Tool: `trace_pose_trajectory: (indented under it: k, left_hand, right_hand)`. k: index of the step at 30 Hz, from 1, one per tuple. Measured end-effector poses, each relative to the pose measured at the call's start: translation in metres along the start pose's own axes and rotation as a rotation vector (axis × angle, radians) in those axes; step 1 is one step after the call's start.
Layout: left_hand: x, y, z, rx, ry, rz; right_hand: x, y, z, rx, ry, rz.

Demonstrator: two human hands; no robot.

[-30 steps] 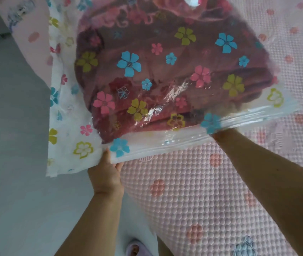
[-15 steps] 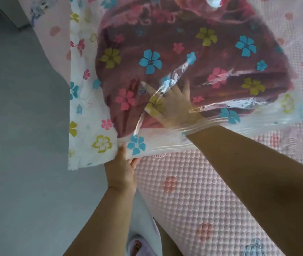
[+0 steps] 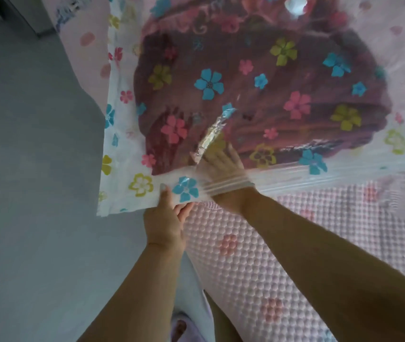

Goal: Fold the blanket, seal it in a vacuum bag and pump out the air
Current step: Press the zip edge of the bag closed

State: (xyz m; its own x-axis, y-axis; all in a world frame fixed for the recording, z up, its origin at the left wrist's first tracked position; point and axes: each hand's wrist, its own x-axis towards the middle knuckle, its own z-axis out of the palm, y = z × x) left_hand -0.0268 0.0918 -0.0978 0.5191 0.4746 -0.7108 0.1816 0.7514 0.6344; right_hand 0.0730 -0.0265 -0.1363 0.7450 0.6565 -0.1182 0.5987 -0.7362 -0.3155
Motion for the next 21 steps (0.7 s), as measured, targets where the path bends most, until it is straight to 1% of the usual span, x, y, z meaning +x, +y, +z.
trace_pose_trajectory:
  k: [2, 3, 5, 6, 9, 10, 11, 13, 15, 16, 17, 19, 20, 21]
  left_hand:
    - [-0.003, 0.000, -0.001, 0.003, -0.007, 0.017]
    - [-0.004, -0.003, -0.002, 0.003, -0.015, 0.013]
    - [-0.010, -0.011, 0.006, -0.020, -0.049, -0.032]
    - [-0.014, -0.016, 0.014, -0.031, -0.049, -0.060]
    - [-0.019, -0.026, 0.039, -0.066, -0.017, -0.144]
    - [-0.018, -0.027, 0.046, -0.079, 0.007, -0.154]
    - [-0.015, -0.027, 0.052, -0.090, 0.033, -0.154]
    - [-0.009, -0.027, 0.060, -0.083, 0.067, -0.148]
    - [-0.001, -0.028, 0.065, -0.058, 0.092, -0.140]
    - [0.002, -0.029, 0.066, -0.052, 0.095, -0.131]
    - [0.003, -0.031, 0.067, -0.045, 0.111, -0.115]
    - [0.005, -0.033, 0.066, -0.011, 0.145, -0.086]
    - [0.007, -0.033, 0.066, 0.005, 0.152, -0.079]
    - [0.008, -0.033, 0.065, 0.015, 0.157, -0.081]
  right_hand:
    - [-0.035, 0.013, -0.006, 0.334, -0.007, 0.127]
    - [-0.060, 0.023, -0.009, 0.426, 0.069, 0.217]
    - [-0.099, 0.048, -0.017, 0.621, 0.345, 0.447]
    - [-0.108, 0.060, -0.024, 0.729, 0.493, 0.595]
    - [-0.111, 0.101, -0.062, 1.144, 0.962, 1.038]
    - [-0.112, 0.120, -0.075, 1.240, 1.083, 1.161]
    - [-0.115, 0.140, -0.088, 1.296, 1.168, 1.247]
    - [-0.119, 0.177, -0.108, 1.408, 1.217, 1.310]
    - [-0.120, 0.205, -0.122, 1.569, 1.226, 1.243]
    - [-0.120, 0.214, -0.126, 1.607, 1.224, 1.209]
    - [-0.120, 0.223, -0.128, 1.545, 1.207, 1.267]
    - [-0.124, 0.234, -0.131, 1.298, 1.102, 1.500]
    - [-0.124, 0.239, -0.131, 1.300, 1.062, 1.522]
    - [-0.122, 0.245, -0.128, 1.371, 1.030, 1.495]
